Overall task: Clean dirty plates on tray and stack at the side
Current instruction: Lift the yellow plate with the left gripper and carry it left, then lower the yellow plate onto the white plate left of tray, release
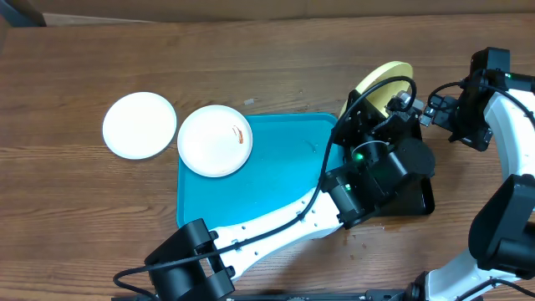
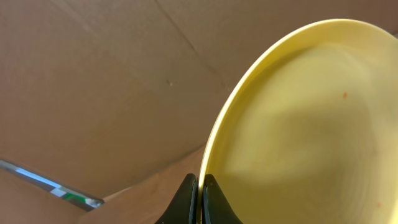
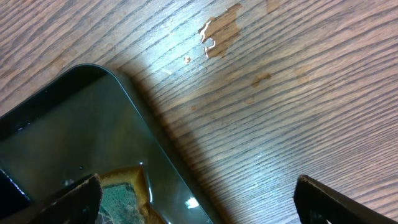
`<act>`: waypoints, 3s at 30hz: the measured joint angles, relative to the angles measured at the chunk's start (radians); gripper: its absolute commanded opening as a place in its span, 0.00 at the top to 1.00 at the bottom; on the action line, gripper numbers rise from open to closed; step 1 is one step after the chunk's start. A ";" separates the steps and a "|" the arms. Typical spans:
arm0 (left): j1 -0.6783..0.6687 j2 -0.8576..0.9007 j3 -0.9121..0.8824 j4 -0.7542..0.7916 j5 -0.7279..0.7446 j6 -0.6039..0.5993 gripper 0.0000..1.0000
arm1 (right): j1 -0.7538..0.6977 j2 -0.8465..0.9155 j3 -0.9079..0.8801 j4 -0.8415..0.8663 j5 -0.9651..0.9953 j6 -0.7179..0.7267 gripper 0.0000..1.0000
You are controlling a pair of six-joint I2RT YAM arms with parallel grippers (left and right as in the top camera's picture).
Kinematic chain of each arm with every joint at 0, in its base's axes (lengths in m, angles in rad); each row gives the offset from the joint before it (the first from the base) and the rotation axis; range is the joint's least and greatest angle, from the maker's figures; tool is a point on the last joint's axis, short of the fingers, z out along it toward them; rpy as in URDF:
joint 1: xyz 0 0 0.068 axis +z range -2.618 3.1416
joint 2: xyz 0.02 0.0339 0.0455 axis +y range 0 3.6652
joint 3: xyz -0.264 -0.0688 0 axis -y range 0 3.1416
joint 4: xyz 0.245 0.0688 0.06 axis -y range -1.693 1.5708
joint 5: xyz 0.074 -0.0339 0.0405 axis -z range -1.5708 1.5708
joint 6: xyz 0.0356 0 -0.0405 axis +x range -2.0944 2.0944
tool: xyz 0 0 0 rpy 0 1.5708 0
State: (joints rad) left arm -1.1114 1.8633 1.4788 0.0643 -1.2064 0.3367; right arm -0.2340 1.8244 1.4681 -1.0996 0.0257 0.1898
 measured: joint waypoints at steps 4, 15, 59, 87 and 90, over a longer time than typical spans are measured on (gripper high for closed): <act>-0.002 0.000 0.000 0.010 -0.003 0.013 0.96 | 0.000 0.000 0.000 0.000 0.000 0.000 0.00; -0.032 0.003 0.001 0.004 0.034 0.038 0.96 | 0.000 0.000 0.000 0.000 0.000 0.000 0.00; 1.548 -0.107 0.010 -0.901 1.479 -0.763 0.96 | 0.000 0.000 0.000 0.000 0.000 0.000 0.00; 1.604 -0.062 -0.133 -0.734 1.271 -0.765 0.96 | 0.000 0.000 0.000 0.000 0.000 0.000 0.00; 1.603 -0.016 -0.134 -0.711 1.262 -0.765 0.96 | 0.000 0.000 0.000 0.000 0.000 0.000 0.00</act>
State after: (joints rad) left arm 0.4919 1.8473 1.3449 -0.6468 0.0551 -0.4286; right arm -0.2340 1.8244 1.4677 -1.0996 0.0254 0.1898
